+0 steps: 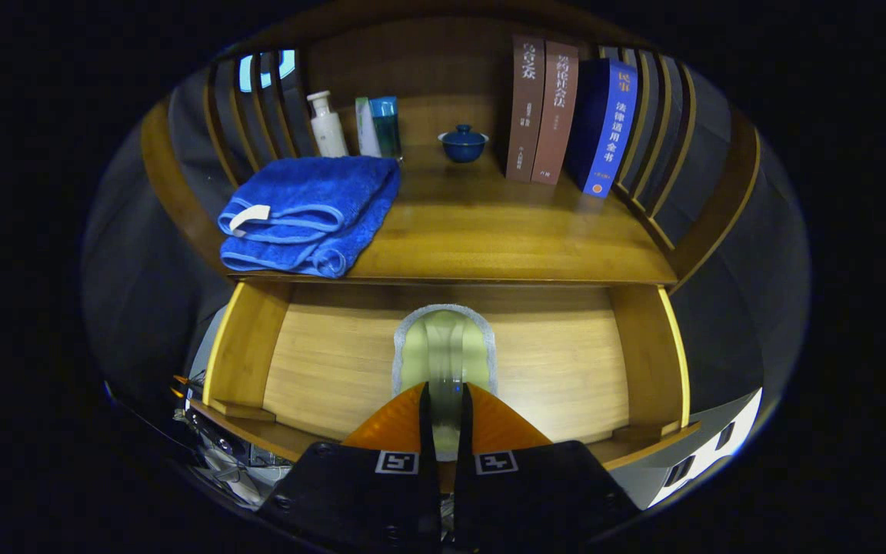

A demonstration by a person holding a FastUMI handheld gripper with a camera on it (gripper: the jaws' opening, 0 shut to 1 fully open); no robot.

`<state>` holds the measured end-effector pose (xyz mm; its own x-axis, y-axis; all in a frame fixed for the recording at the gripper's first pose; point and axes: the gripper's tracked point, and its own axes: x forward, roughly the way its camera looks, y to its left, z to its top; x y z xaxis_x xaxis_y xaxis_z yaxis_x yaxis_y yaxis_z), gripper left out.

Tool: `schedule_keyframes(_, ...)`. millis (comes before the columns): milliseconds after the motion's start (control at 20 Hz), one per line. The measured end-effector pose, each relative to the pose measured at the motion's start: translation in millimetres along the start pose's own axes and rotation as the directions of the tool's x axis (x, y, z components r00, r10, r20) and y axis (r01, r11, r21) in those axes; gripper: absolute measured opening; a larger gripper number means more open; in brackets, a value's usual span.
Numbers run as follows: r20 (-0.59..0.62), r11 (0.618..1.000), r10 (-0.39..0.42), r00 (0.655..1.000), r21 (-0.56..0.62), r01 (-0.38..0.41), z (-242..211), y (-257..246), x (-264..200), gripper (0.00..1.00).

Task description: Pull open the drawer, take out the items inside it, and place them on the countertop above the cabinet.

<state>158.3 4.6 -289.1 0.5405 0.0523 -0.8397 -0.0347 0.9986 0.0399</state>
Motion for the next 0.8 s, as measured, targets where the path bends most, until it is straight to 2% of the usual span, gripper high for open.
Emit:
schedule_keyframes(350,0.063,1.0,-0.012,0.998,0.018,0.01,71,-8,-11,0.12)
schedule_keyframes(800,0.032,1.0,-0.024,0.999,0.018,0.023,129,-15,56,0.12)
